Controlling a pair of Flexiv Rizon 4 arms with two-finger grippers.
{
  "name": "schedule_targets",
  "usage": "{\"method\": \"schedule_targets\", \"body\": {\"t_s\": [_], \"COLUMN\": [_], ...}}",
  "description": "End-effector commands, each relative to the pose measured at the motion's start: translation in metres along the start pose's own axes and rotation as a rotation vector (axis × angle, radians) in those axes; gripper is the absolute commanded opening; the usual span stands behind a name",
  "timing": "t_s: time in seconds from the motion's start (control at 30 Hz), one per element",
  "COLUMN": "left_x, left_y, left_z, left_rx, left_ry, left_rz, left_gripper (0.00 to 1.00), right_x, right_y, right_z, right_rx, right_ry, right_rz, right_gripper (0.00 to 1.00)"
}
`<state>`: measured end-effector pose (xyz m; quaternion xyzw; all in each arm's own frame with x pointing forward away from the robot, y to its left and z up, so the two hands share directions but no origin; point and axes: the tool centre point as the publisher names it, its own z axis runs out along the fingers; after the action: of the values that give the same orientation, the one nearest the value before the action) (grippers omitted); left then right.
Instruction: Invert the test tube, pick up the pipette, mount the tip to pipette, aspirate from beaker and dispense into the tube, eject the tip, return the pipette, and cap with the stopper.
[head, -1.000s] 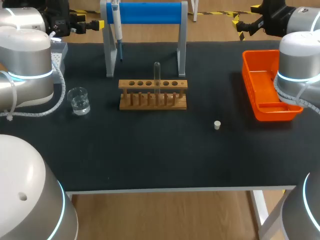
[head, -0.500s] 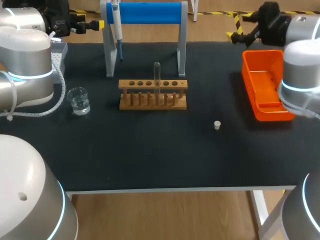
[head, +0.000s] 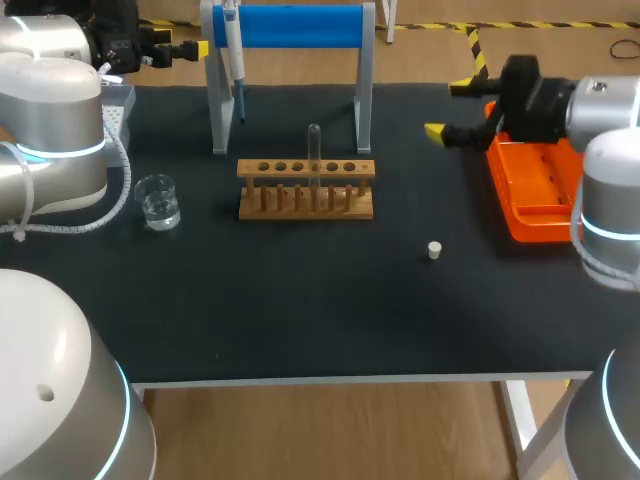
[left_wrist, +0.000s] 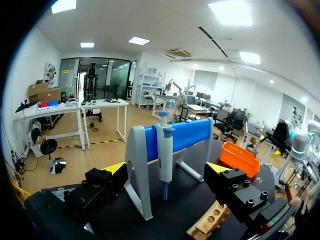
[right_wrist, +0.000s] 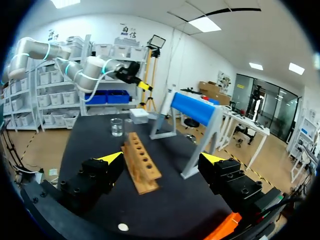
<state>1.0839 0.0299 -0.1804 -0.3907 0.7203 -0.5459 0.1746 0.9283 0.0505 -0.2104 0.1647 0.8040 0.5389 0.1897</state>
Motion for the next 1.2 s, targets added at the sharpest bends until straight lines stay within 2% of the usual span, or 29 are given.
{"method": "schedule_targets", "body": {"t_s": [0.03, 0.13, 0.33, 0.67, 1.2], "left_x": [0.0, 0.0, 0.0, 0.0, 0.0], "left_y": [0.001, 0.001, 0.001, 0.001, 0.001], "left_z": [0.0, 0.0, 0.0, 0.0, 0.0], "left_rx": [0.002, 0.002, 0.002, 0.002, 0.002], "left_ry": [-0.001, -0.001, -0.001, -0.001, -0.001], "left_rz": [0.001, 0.001, 0.001, 0.001, 0.001], "left_gripper": [1.0, 1.0, 1.0, 1.0, 1.0], "right_x": [0.027, 0.043, 0.058, 0.082, 0.085], "right_y": [-0.007, -0.012, -0.02, -0.035, -0.035], "right_z": [-0.004, 0.003, 0.017, 0.034, 0.036], "right_rx": [-0.026, -0.051, -0.079, -0.041, -0.03], "right_ry": [0.034, 0.07, 0.105, 0.145, 0.143], "right_rz": [-0.005, -0.045, -0.05, -0.088, -0.097], "right_gripper": [1.0, 1.0, 1.0, 1.0, 1.0]}}
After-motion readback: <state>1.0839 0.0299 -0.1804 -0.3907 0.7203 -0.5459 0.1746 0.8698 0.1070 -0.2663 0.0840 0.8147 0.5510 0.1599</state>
